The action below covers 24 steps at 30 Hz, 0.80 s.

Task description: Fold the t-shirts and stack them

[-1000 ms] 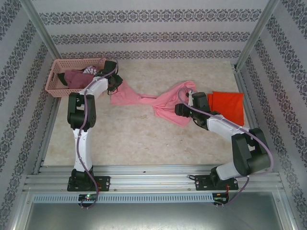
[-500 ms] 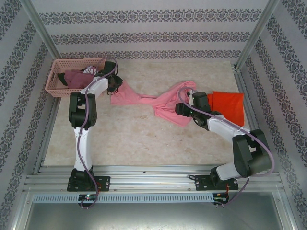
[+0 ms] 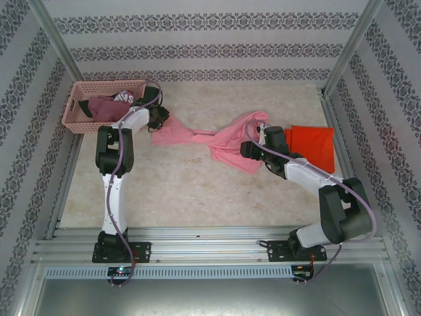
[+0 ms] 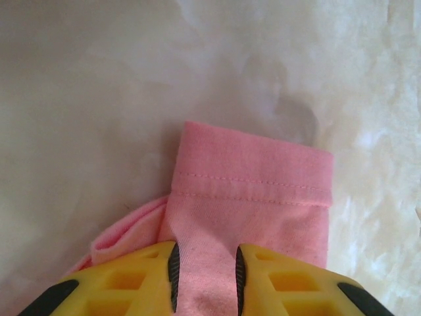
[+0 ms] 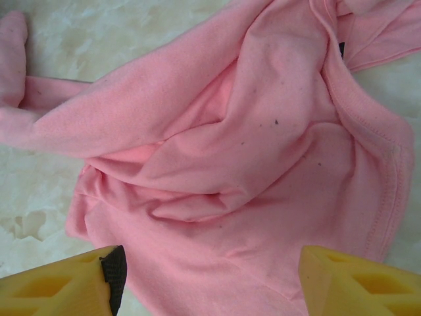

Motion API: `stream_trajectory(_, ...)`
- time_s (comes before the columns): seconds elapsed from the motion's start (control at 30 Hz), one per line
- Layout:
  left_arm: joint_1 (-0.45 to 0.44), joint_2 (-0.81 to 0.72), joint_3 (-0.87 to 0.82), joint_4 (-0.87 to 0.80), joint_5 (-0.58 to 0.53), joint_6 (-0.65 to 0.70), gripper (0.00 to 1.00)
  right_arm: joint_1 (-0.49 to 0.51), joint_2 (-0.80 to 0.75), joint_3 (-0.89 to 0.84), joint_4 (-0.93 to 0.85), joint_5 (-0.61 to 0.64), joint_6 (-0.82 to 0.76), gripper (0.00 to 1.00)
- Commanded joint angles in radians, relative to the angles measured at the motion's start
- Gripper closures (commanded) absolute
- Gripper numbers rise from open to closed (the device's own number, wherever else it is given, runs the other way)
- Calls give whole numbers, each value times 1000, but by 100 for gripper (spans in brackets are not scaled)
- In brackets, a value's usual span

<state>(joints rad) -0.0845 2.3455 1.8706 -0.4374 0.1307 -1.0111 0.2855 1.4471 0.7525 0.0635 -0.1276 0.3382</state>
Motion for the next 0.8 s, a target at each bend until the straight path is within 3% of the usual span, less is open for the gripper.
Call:
stream_trajectory(0.0,11,43,26,-23,20,-24,79,4,-4,14,1,3,10,30)
stream_trajectory(0.17,14,33,28,6,36,-37,100,6,-11,16,-2,4,11,30)
stream_trajectory(0.47,16,-69,29,29,17,-13,100,12,-23,11,-7,8,15,30)
stream_trajectory(0.67,15,-150,-56,40,-32,-2,100,17,-24,13,-4,7,17,30)
stream_trajectory(0.73,15,-147,-62,28,-47,2,80,18,-18,15,-4,5,16,30)
stream_trajectory(0.77,16,-138,-62,19,-46,5,74,20,-15,16,-2,5,16,30)
